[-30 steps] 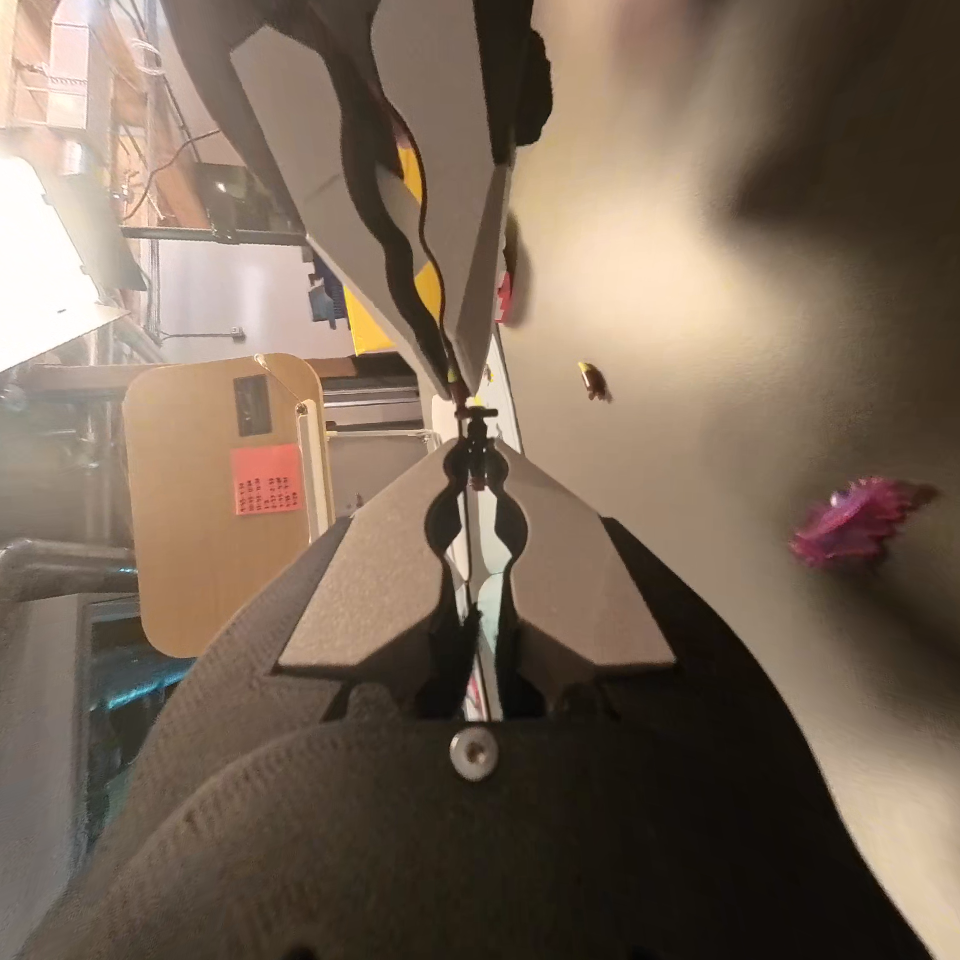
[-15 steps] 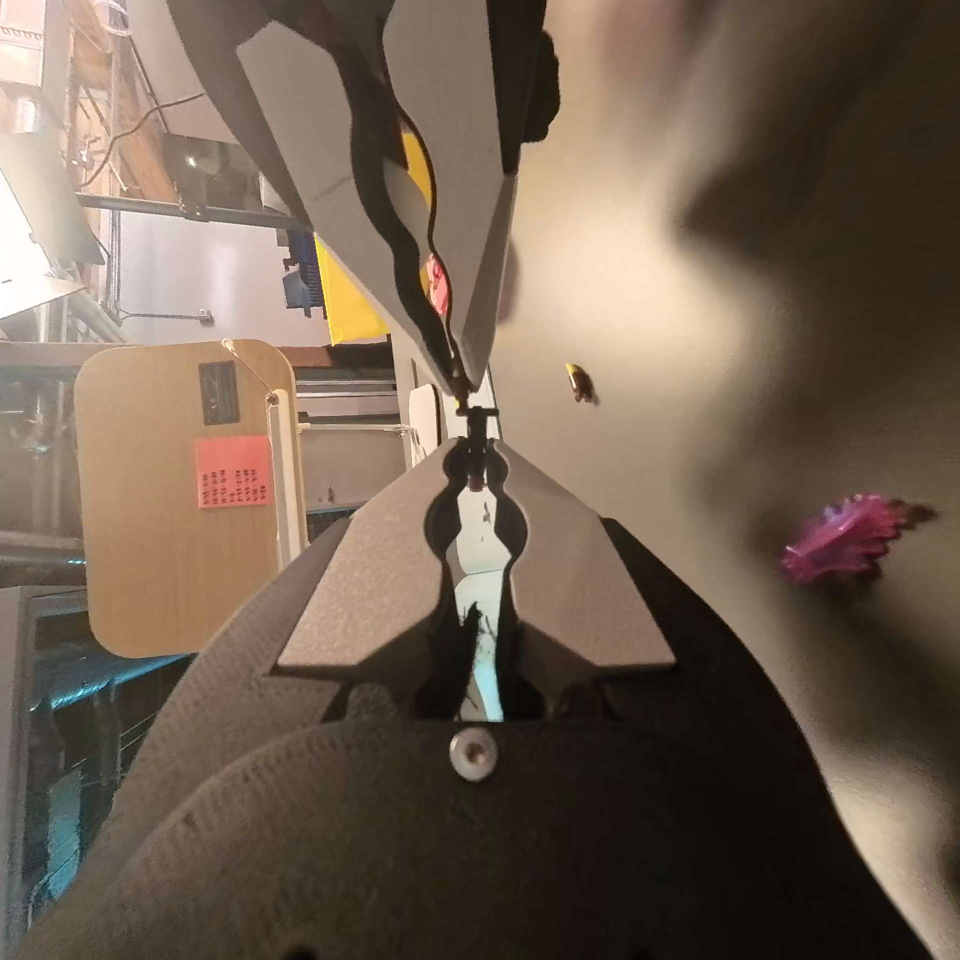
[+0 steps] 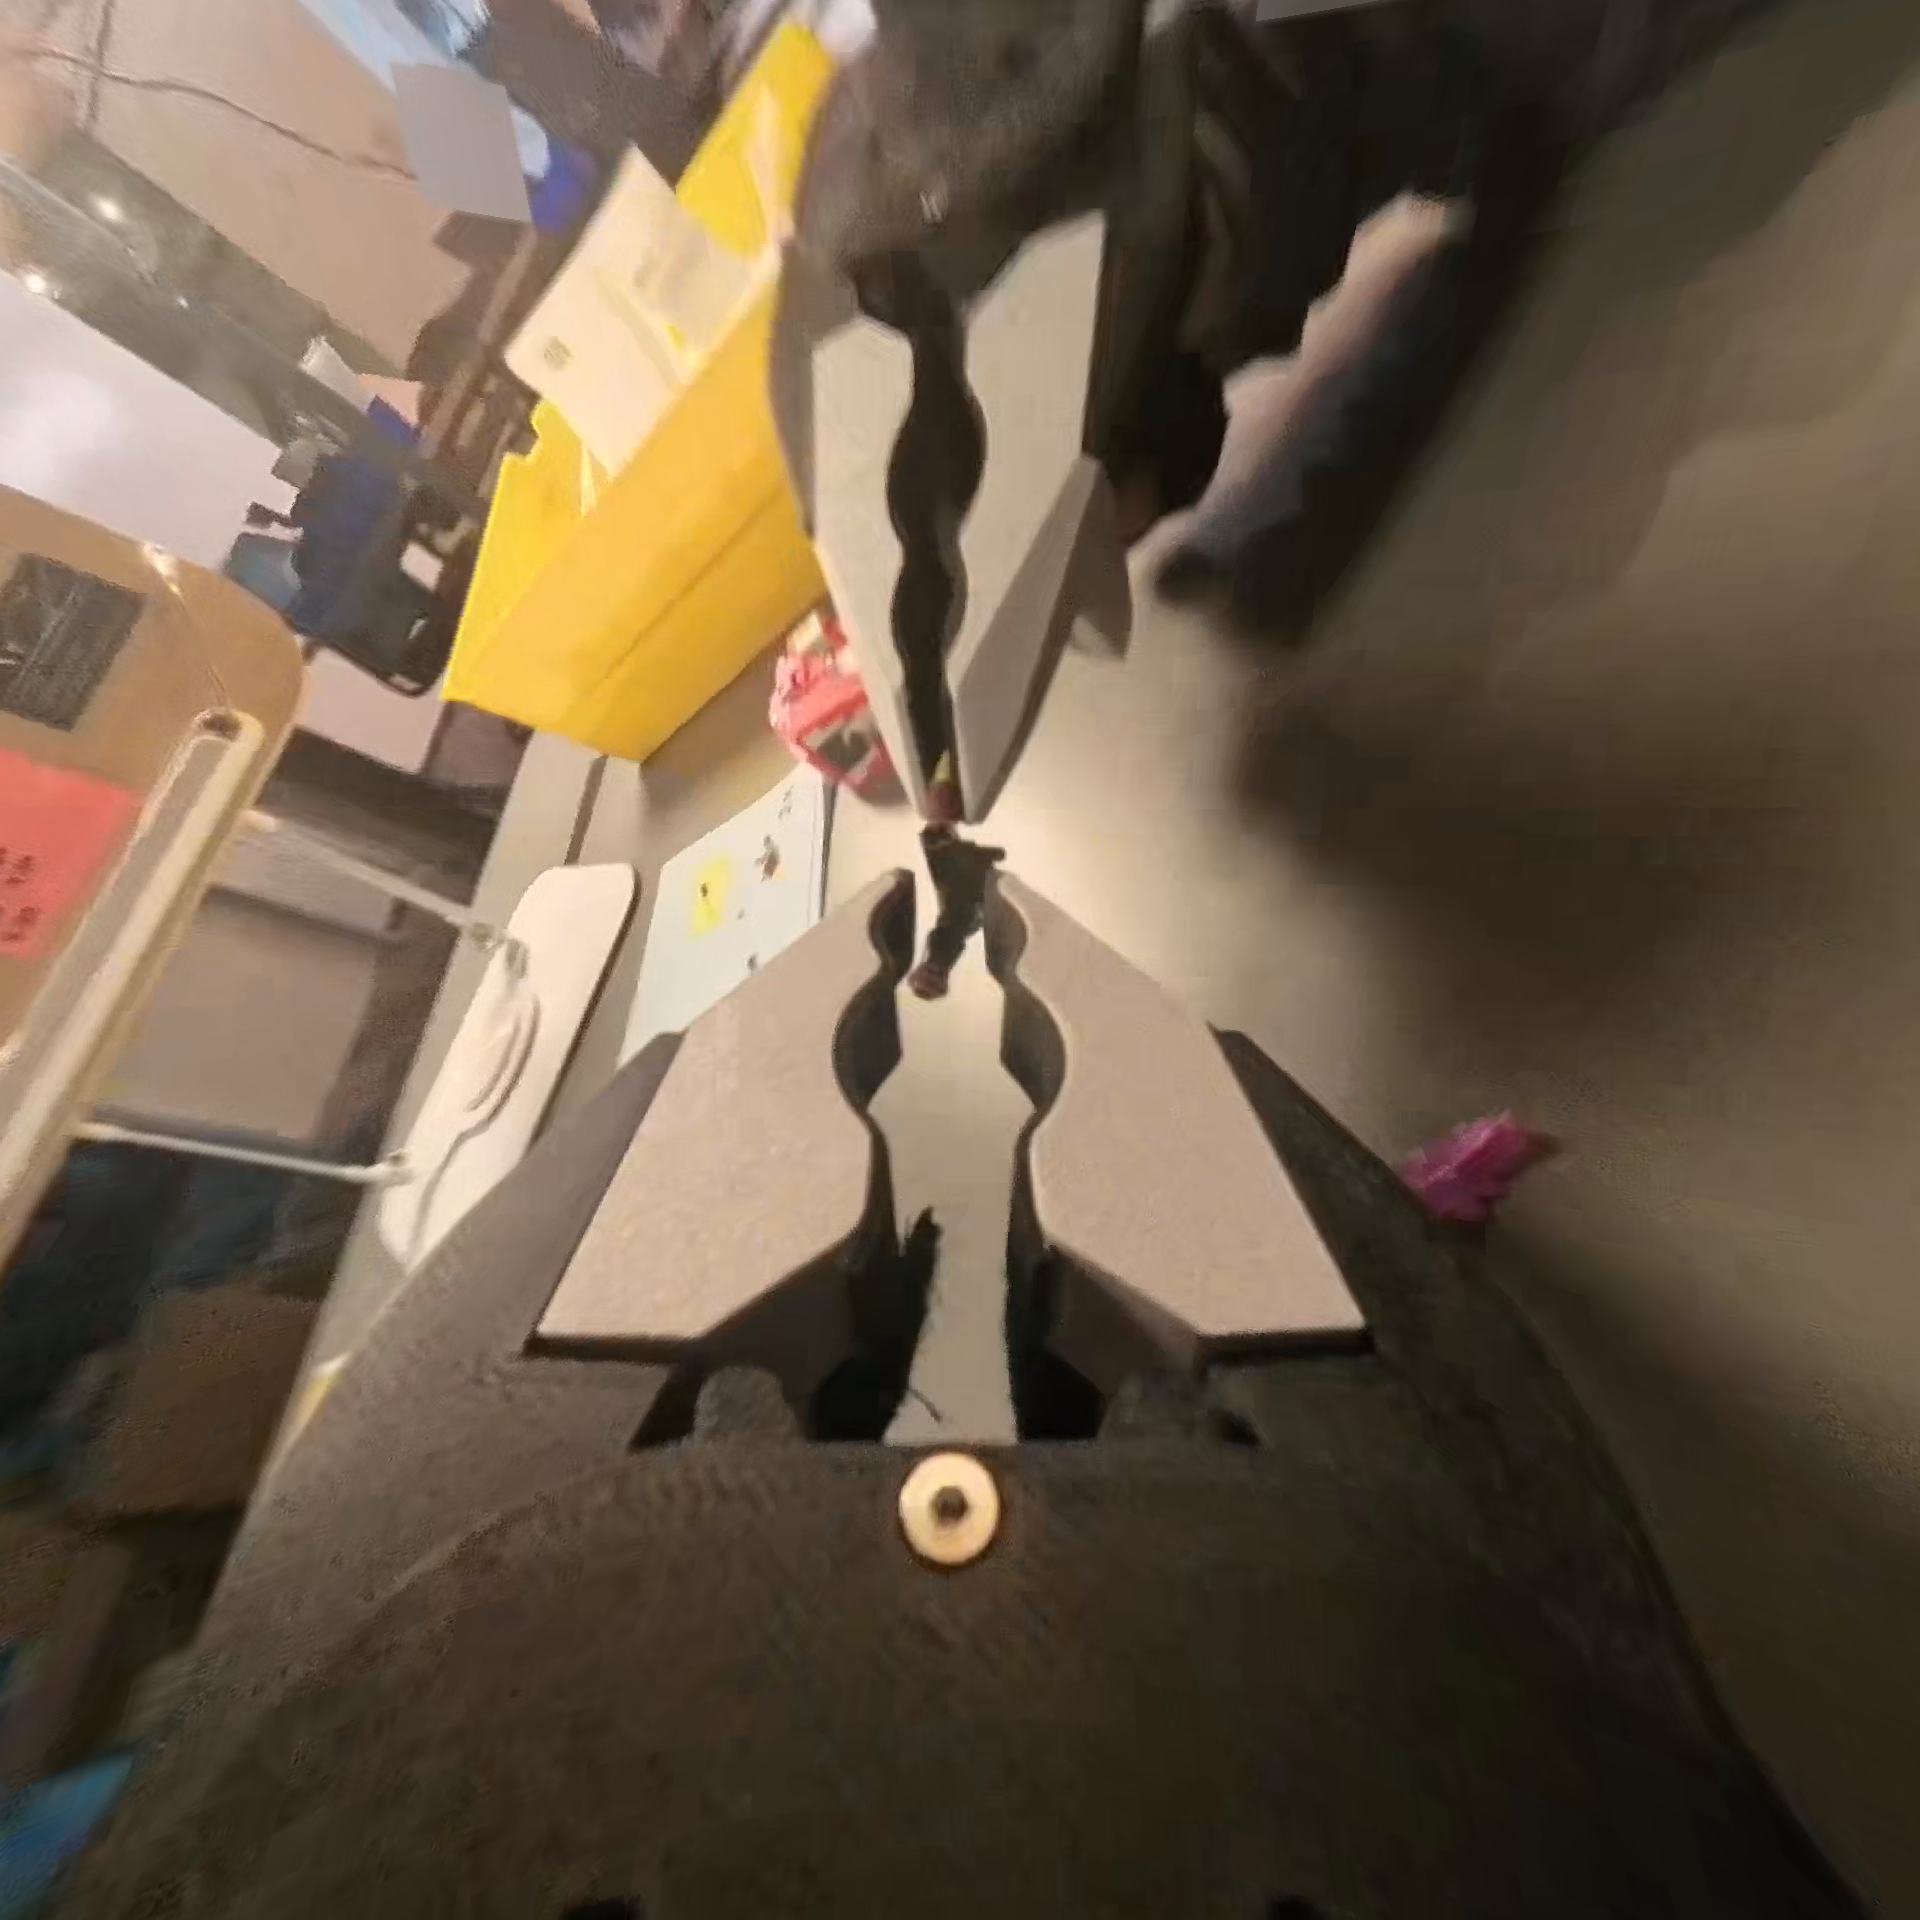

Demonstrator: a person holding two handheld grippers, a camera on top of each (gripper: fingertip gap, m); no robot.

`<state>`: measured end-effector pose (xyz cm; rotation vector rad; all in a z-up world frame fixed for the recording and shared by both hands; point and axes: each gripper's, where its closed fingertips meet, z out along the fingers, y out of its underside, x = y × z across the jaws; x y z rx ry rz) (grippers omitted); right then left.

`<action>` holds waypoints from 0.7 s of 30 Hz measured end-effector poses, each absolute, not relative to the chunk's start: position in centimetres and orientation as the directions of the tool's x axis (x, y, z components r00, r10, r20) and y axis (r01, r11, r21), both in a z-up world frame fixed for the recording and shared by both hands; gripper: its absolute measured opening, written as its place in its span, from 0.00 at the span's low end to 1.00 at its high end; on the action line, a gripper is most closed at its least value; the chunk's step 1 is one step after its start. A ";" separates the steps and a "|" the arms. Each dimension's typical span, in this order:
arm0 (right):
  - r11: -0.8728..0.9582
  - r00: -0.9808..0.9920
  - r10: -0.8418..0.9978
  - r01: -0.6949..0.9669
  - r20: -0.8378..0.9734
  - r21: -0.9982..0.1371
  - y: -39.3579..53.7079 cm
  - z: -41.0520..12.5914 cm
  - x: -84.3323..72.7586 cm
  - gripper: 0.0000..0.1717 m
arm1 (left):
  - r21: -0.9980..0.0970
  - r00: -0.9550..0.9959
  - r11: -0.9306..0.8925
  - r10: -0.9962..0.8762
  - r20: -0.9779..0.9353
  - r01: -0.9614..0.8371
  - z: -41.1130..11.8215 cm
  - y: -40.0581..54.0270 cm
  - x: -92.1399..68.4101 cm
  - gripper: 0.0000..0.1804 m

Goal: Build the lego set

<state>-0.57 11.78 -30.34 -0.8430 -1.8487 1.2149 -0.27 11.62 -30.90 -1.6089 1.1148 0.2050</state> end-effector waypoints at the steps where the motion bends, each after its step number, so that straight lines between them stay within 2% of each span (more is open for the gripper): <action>1: 0.269 -0.519 0.838 0.128 0.167 -0.955 11.5 -30.1 -0.4 0.01 | -0.719 0.570 0.057 -0.567 -0.595 -0.693 -30.5 11.4 -0.1 0.07; 6: 0.062 -0.569 0.822 0.161 -0.041 -0.985 11.2 -29.3 -0.2 0.02 | -0.822 0.626 0.023 -0.636 -0.451 -0.568 -29.8 10.8 0.2 0.09; 9: -0.024 -0.589 0.798 0.178 -0.126 -0.984 10.9 -28.8 -0.2 0.02 | -0.875 0.654 -0.001 -0.665 -0.361 -0.484 -29.2 10.6 0.4 0.06; 13: -0.119 -0.601 0.773 0.177 -0.203 -0.977 10.8 -28.0 -0.1 0.02 | -0.941 0.680 -0.098 -0.716 -0.160 -0.325 -28.3 10.5 0.4 0.03; 21: -0.235 -0.562 0.792 0.081 -0.239 -0.969 11.6 -25.7 -0.4 0.02 | -0.990 0.729 -0.093 -0.684 -0.011 -0.102 -25.9 11.3 0.1 0.02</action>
